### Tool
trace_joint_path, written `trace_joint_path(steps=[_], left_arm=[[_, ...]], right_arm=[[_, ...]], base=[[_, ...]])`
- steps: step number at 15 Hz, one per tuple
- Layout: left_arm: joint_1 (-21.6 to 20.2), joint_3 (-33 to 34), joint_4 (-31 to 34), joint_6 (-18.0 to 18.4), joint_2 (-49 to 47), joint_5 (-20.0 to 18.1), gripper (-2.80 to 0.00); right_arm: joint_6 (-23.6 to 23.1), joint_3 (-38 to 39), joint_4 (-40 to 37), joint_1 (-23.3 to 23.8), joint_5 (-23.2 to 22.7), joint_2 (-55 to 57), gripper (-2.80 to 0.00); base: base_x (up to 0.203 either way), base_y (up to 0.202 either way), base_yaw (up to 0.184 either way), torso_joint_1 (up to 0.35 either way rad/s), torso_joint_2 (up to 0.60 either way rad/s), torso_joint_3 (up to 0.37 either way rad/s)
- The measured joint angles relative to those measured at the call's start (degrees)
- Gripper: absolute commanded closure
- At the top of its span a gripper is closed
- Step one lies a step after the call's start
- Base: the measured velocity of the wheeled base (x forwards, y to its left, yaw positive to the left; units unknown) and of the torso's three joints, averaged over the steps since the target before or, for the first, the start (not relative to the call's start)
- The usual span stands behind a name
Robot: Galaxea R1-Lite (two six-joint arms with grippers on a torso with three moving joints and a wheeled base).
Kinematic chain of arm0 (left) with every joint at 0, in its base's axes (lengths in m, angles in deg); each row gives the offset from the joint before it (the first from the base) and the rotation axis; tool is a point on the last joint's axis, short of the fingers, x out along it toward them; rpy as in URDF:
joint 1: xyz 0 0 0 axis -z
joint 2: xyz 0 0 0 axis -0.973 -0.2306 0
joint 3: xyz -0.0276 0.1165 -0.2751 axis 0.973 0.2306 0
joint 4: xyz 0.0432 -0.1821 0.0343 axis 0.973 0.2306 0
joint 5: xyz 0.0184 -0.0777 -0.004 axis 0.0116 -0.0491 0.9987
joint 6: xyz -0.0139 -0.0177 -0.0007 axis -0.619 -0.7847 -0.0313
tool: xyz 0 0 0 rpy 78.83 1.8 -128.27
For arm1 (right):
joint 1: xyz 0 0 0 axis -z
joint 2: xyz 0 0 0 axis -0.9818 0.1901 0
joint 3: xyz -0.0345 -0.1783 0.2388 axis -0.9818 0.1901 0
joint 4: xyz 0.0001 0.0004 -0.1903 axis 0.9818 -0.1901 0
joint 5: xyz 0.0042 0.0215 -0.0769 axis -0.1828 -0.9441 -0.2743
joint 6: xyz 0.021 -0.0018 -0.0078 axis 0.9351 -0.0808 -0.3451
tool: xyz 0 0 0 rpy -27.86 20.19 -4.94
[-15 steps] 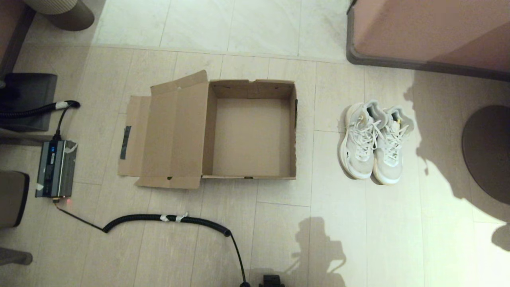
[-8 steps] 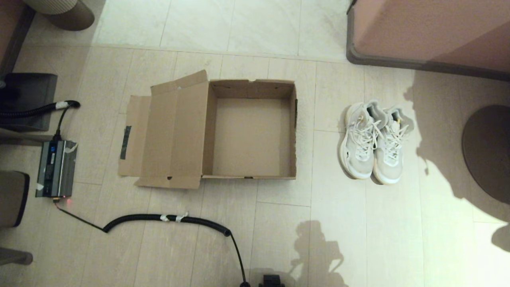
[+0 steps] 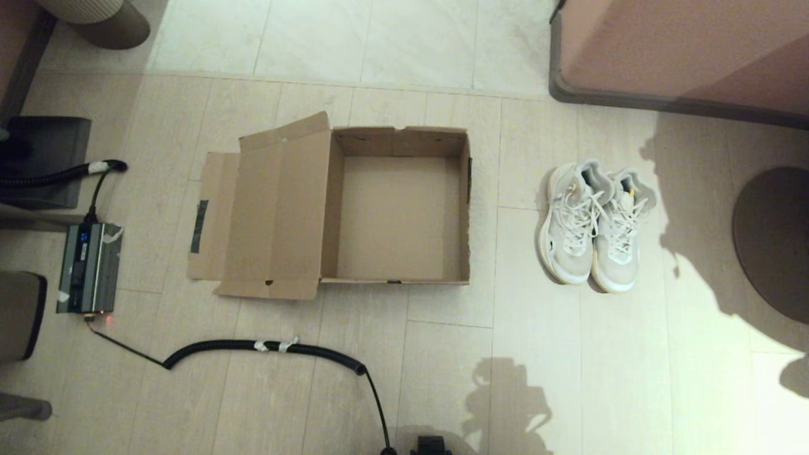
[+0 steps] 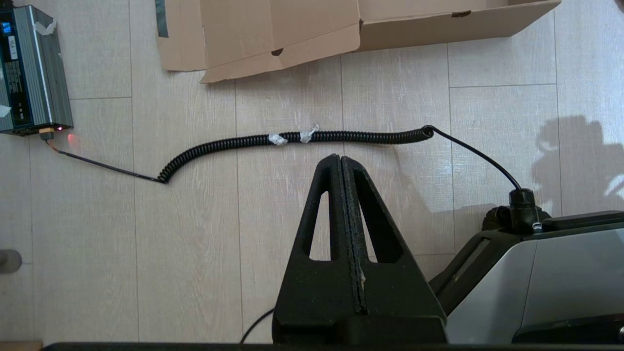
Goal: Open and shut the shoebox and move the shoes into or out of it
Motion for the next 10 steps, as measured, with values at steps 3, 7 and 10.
trace_joint_path(steps=[3, 7, 10], left_arm=[[0.02, 0.04, 0.07, -0.16, 0.18, 0.02, 0.00], [0.00, 0.07, 0.13, -0.22, 0.19, 0.00, 0.00], [0.00, 0.04, 0.18, -0.21, 0.21, 0.00, 0.00]], right_arm=[[4.01, 0.02, 0.44, 0.00, 1.06, -0.12, 0.00], [4.09, 0.02, 0.44, 0.00, 1.08, -0.18, 0.00], [4.15, 0.02, 0.43, 0.03, 1.15, -0.16, 0.00]], base=[[0.000, 0.000, 0.000, 0.000, 0.00, 0.000], [0.000, 0.000, 0.000, 0.000, 0.00, 0.000], [0.000, 0.000, 0.000, 0.000, 0.00, 0.000]])
